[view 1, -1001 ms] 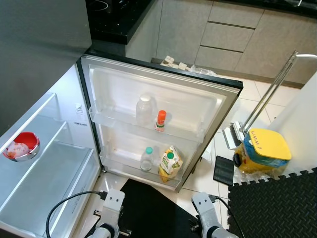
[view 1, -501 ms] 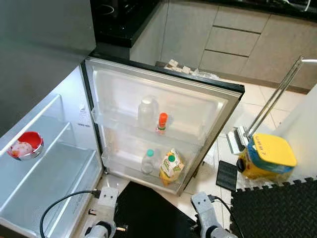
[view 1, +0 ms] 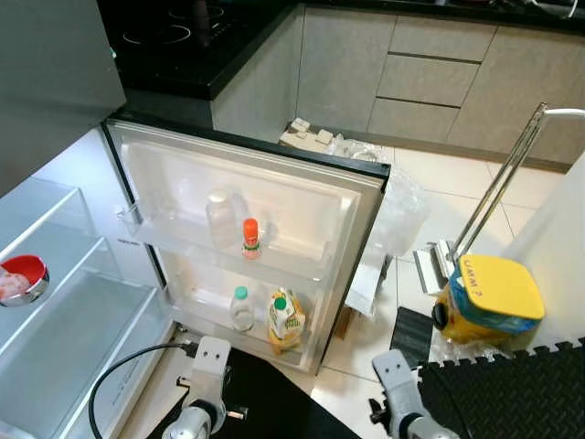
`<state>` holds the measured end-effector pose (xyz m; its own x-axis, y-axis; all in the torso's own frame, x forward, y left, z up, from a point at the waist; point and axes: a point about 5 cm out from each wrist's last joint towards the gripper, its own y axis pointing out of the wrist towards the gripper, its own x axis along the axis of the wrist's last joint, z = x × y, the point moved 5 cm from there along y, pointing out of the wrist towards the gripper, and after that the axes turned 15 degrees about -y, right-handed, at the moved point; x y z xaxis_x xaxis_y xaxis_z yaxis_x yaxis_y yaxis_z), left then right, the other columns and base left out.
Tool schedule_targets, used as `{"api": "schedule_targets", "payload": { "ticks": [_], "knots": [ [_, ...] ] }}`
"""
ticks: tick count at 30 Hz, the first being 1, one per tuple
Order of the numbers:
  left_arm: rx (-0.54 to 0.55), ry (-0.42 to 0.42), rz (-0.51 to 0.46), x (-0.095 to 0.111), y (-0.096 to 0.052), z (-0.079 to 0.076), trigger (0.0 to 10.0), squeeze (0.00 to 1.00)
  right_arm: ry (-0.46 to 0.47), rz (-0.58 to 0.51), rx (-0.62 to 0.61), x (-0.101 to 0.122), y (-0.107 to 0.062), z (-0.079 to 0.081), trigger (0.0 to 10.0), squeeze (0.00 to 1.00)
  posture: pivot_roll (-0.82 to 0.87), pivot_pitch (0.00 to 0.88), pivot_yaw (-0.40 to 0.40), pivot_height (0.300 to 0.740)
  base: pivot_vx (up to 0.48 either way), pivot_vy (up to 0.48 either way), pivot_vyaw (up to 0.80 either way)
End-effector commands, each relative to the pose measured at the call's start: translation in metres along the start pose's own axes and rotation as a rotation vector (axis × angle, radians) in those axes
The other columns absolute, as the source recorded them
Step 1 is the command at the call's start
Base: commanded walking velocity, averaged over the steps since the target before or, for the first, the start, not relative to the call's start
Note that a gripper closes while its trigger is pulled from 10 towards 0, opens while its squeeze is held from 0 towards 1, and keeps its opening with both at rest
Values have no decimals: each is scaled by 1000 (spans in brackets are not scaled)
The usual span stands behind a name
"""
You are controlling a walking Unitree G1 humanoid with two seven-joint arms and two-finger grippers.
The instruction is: Restocking fridge
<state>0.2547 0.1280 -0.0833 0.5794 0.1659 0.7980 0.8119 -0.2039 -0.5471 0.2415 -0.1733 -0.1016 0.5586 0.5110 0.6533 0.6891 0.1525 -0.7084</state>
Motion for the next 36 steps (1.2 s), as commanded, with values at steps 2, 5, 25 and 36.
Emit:
{"api": "schedule_targets", "payload": {
  "ticks": [2, 5, 25, 36],
  "knots": [
    [21, -7, 7, -1, -2, 7, 10000, 0, 5, 7, -5, -1, 0, -1, 10000, 0, -153, 19, -35, 736, 0, 0, 0],
    [24, -3, 4, -1, -2, 8, 10000, 0, 4, 6, -5, 0, 0, -1, 10000, 0, -146, 14, -40, 736, 0, 0, 0],
    [-36, 58, -119, 22, -6, 11, 10000, 0, -27, -228, 219, 63, 6, 1, 10000, 0, -139, 19, -49, 736, 0, -120, 0],
    [-107, 192, -264, 60, -13, 15, 10000, 0, -173, -531, 534, 153, -10, 15, 0, 0, -133, 47, -63, 736, 0, 0, 0]
  ]
}}
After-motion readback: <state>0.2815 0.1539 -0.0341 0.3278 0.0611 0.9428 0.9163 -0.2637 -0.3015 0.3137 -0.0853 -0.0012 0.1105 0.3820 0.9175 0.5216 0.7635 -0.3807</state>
